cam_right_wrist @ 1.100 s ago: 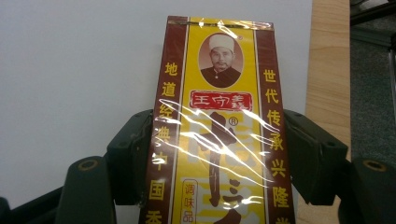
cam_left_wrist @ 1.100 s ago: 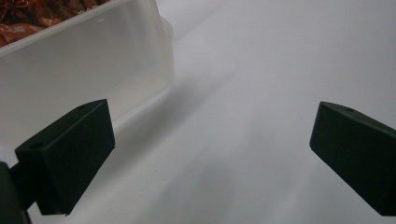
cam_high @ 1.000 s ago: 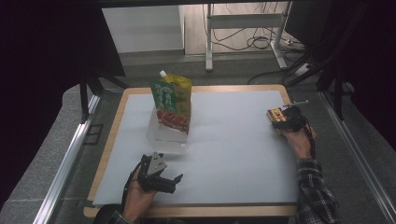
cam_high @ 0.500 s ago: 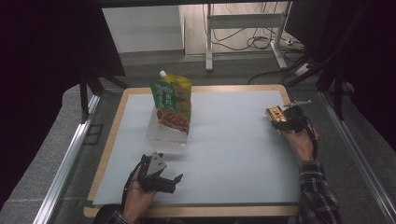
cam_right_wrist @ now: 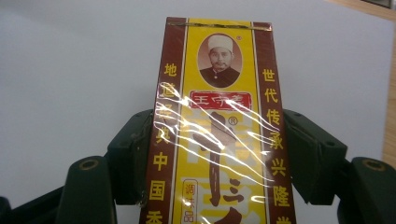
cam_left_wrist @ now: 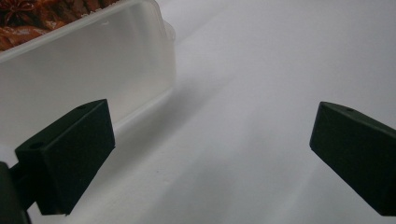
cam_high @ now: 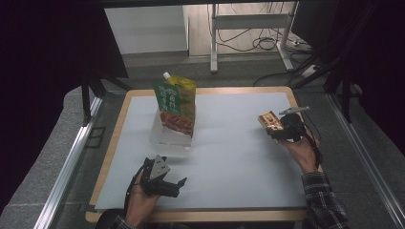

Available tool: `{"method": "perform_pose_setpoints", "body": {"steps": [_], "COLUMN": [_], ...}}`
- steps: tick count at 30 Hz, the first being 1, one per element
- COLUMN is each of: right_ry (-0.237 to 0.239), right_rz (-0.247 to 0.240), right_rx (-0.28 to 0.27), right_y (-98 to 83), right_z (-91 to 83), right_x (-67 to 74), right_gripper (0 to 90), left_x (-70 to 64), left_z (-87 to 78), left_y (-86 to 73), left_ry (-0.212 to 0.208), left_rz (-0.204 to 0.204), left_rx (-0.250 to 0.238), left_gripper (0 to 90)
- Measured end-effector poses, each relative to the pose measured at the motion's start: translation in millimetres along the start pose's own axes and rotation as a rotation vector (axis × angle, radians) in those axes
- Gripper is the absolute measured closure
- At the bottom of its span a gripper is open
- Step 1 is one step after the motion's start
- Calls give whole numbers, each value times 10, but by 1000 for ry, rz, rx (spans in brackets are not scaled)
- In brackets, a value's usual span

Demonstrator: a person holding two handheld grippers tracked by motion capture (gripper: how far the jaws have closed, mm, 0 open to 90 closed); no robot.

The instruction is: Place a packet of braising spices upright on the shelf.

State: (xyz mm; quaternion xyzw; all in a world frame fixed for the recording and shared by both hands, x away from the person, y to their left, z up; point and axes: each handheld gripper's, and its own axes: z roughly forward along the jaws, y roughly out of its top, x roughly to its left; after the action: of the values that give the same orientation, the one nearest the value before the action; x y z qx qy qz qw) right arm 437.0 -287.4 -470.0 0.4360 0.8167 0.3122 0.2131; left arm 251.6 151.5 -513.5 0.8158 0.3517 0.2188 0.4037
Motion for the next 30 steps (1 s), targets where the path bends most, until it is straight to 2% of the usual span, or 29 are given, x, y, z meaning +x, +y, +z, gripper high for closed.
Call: {"method": "perform_pose_setpoints", "body": {"steps": [12, 20, 25, 30], "right_ry": [94, 177, 209, 212], "right_rz": [-82, -123, -145, -157], "right_rx": [-5, -3, 30, 76], "right_y": [-121, -260, -365, -454], "right_z": [-148, -220, -216, -147], "right_x": [416, 703, 829, 853], "right_gripper": [315, 315, 314, 313], "left_x": [-1, 0, -5, -8], "left_z": [4, 8, 12, 14], "left_y": [1, 1, 2, 3], "left_ry": [-2, -1, -1, -1], "left_rz": [0, 3, 6, 3], "left_rx": [0, 2, 3, 4], "left_gripper": [0, 0, 0, 0]}}
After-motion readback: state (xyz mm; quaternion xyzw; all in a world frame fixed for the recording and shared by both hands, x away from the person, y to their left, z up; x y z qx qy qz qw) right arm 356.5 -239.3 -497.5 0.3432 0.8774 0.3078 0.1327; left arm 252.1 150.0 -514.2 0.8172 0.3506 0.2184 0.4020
